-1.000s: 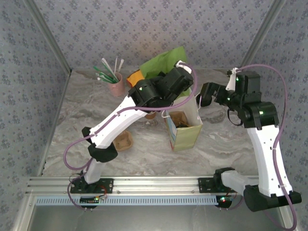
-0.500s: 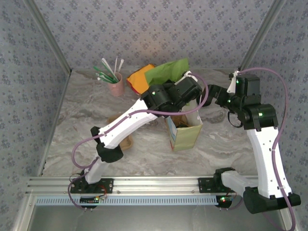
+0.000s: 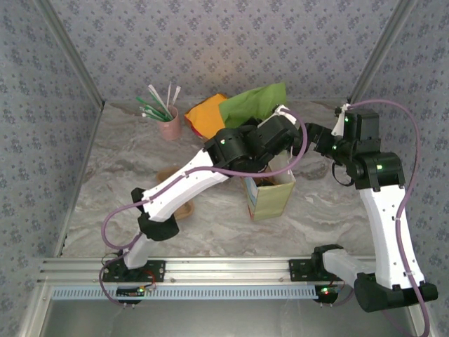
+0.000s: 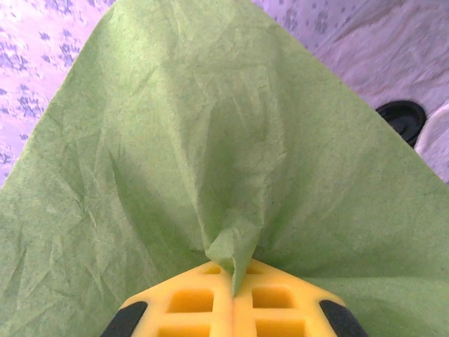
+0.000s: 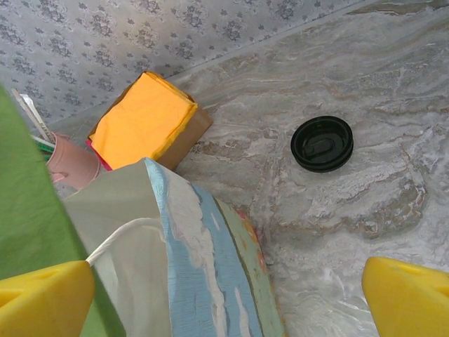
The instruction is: Pack the takeout coffee
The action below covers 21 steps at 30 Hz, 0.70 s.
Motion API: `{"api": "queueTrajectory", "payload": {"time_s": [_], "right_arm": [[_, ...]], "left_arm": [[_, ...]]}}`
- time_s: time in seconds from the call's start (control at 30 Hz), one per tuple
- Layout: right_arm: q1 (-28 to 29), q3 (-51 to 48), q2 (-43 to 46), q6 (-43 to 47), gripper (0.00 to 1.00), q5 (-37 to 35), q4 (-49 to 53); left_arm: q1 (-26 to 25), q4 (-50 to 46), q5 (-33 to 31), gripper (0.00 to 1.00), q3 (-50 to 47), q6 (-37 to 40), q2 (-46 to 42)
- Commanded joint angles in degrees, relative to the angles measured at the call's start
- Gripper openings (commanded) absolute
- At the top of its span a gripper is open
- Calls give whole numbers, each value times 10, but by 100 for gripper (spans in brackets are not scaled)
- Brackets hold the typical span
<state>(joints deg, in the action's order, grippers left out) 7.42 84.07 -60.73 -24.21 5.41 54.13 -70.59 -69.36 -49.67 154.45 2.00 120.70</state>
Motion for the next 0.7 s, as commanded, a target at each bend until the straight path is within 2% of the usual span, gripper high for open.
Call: {"api": "queueTrajectory", "payload": {"time_s": [0.0, 0.1, 0.27, 0.53, 0.67], "right_arm": [[-4, -8, 7, -9, 100, 11, -9], [-4, -12, 8, -11, 100, 12, -11], [-5, -17, 11, -14, 100, 16, -13], [-6, -18, 16, -13, 100, 15, -5], [-6, -20, 17, -13, 100, 14, -4]], "left_arm": [[-17, 47, -30, 0, 26, 28, -45], [-30, 50, -60, 0, 29, 42, -42], [-34, 23, -69, 0, 30, 32, -30], [-17, -74, -51, 0, 17, -48, -5], [-8, -94, -33, 0, -6, -78, -1]]}}
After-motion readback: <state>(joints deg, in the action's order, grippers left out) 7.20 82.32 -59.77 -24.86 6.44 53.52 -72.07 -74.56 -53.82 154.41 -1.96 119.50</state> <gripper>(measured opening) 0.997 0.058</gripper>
